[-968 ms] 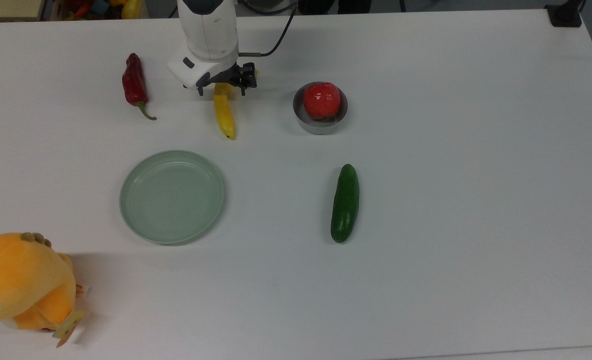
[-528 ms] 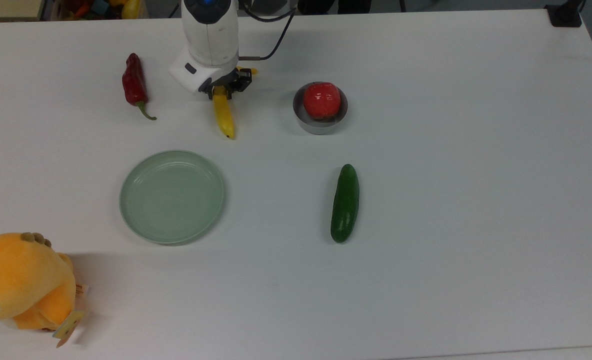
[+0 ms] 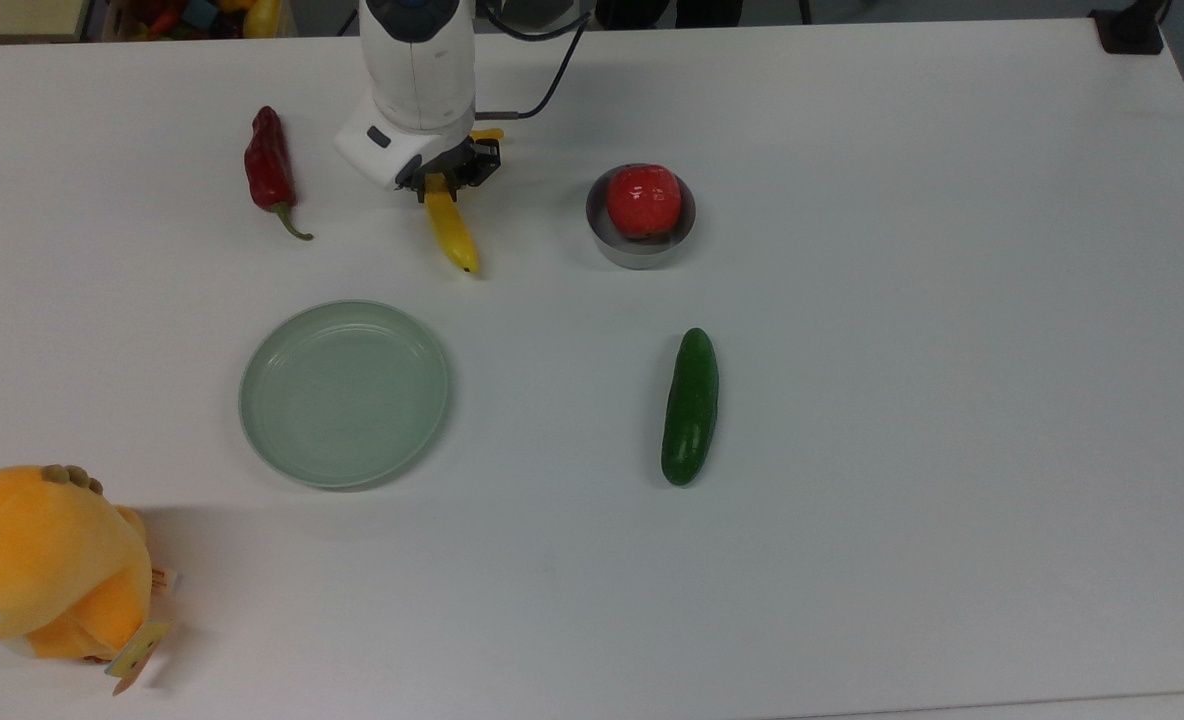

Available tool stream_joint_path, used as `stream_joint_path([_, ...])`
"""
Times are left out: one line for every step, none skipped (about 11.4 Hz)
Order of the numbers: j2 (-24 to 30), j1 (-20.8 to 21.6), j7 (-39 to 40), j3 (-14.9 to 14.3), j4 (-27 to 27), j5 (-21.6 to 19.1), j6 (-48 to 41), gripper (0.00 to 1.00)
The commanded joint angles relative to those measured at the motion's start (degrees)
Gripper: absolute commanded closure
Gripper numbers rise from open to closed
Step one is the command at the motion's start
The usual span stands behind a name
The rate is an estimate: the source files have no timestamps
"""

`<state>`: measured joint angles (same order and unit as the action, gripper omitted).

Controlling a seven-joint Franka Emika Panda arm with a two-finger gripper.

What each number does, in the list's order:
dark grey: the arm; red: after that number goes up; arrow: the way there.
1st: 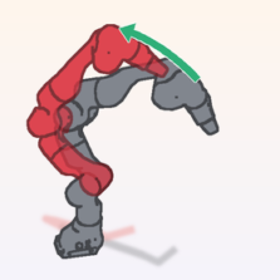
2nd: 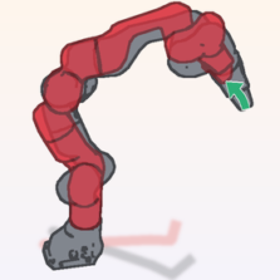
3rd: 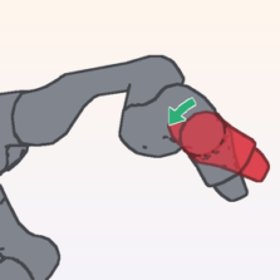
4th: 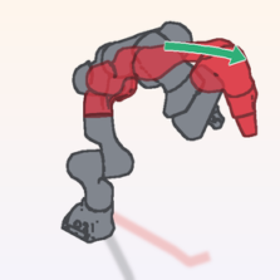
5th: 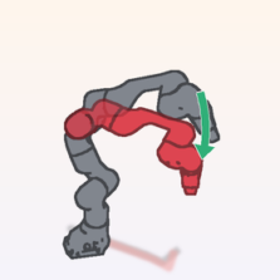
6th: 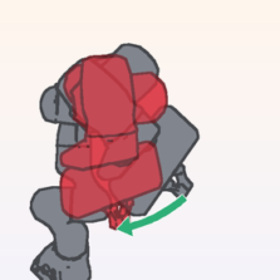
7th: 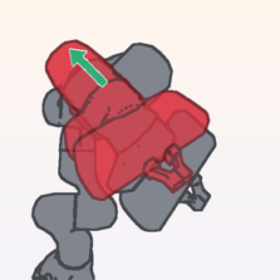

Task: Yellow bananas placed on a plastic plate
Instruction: 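Close the gripper on the banana's stem end, then lift the banana and carry it over the pale green plate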

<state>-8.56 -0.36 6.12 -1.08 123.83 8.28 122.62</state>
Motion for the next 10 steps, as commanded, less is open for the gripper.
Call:
stream_joint_path([0.6, -0.3, 0.7, 0.3, -5.9, -0.8, -0.6, 0.98])
stream_joint_path([0.3, -0.3, 0.7, 0.3, -8.8, -2.3, -0.5, 0.98])
stream_joint_path([0.0, -0.4, 0.8, -0.1, -11.2, -3.8, -0.5, 0.98])
stream_joint_path([-0.4, -1.1, 0.8, -0.2, -13.6, -4.4, -0.3, 0.98])
stream_joint_path([-1.8, -1.7, 0.8, -0.2, -16.2, -4.6, 0.0, 0.98])
stream_joint_path([-3.6, -1.8, 0.8, -0.2, -19.4, -4.8, 0.1, 0.98])
stream_joint_path([-5.0, -2.0, 0.8, -0.4, -22.2, -6.1, 0.2, 0.98])
stream_joint_path([-6.9, -3.1, 1.3, -0.5, -24.6, -7.8, 1.3, 0.98])
stream_joint_path([-8.5, -3.9, 1.6, -0.5, -25.3, -8.2, 6.7, 0.98])
stream_joint_path([-9.9, -4.6, 1.6, -0.5, -25.3, -8.1, 10.9, 0.98])
